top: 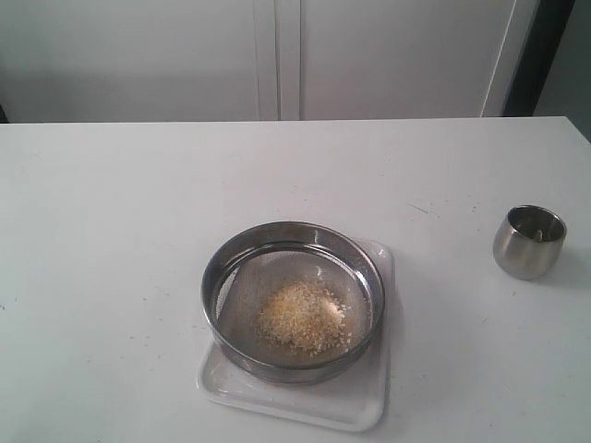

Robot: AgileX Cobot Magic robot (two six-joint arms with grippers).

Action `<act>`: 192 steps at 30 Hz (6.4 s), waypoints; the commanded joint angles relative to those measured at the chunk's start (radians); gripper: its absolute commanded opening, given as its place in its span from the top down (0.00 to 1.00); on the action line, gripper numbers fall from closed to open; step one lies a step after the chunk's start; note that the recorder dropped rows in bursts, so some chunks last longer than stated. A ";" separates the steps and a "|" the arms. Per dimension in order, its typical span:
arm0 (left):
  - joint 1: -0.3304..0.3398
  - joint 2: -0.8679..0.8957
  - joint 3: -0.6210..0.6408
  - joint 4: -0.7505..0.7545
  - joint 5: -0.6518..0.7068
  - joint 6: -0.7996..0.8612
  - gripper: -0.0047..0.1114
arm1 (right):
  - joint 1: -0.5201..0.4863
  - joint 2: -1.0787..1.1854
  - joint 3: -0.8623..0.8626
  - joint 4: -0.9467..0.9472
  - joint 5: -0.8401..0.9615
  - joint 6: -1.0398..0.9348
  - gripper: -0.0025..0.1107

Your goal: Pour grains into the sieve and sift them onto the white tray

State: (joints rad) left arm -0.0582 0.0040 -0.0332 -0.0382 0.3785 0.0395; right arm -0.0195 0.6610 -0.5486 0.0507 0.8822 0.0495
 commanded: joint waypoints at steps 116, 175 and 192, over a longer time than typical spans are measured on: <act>-0.002 0.503 -0.655 -0.059 0.278 -0.017 0.96 | 0.001 -0.004 -0.003 0.002 -0.001 -0.009 0.98; -0.394 1.800 -1.379 -0.076 0.325 -0.001 0.82 | 0.001 -0.004 -0.003 0.002 -0.001 -0.009 0.98; -0.394 1.853 -1.416 -0.219 0.414 0.049 0.49 | 0.001 -0.004 -0.003 0.005 -0.001 -0.009 0.98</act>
State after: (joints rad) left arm -0.4454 1.8427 -1.4453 -0.2399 0.7665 0.0800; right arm -0.0195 0.6610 -0.5486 0.0544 0.8844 0.0477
